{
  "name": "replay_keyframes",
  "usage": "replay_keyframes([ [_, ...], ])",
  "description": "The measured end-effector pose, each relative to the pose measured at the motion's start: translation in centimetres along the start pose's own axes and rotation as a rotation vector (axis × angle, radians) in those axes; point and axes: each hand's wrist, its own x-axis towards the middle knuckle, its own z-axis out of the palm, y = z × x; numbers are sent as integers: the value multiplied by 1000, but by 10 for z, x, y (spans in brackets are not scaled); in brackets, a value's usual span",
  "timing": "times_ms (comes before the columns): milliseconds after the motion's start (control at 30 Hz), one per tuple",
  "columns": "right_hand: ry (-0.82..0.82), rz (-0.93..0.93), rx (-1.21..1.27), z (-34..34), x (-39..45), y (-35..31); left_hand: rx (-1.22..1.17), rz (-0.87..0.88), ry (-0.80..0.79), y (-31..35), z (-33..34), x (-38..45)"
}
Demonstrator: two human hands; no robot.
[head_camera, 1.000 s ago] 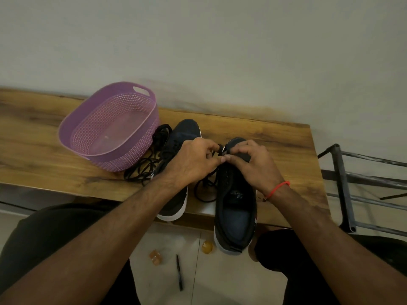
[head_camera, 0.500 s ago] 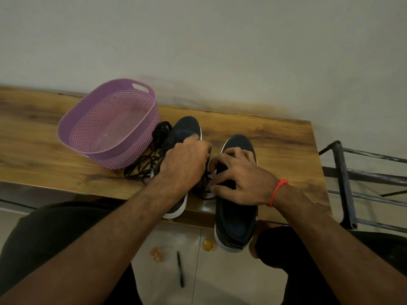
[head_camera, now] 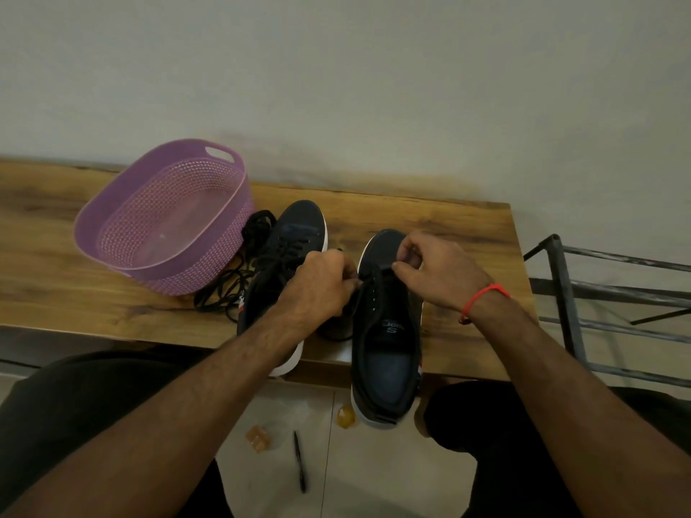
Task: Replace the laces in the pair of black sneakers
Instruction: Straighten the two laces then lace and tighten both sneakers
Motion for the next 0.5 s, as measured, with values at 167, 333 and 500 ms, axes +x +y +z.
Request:
replay_keyframes([
  [167,-172,150,77,-12,-8,-6,-33,205,493,2,-21,9],
  [333,-279,185,64,-15,-14,-13,-241,512,951,25,-53,11],
  [500,-258,246,101,-21,-12,-8,-194,517,421,28,-24,12],
])
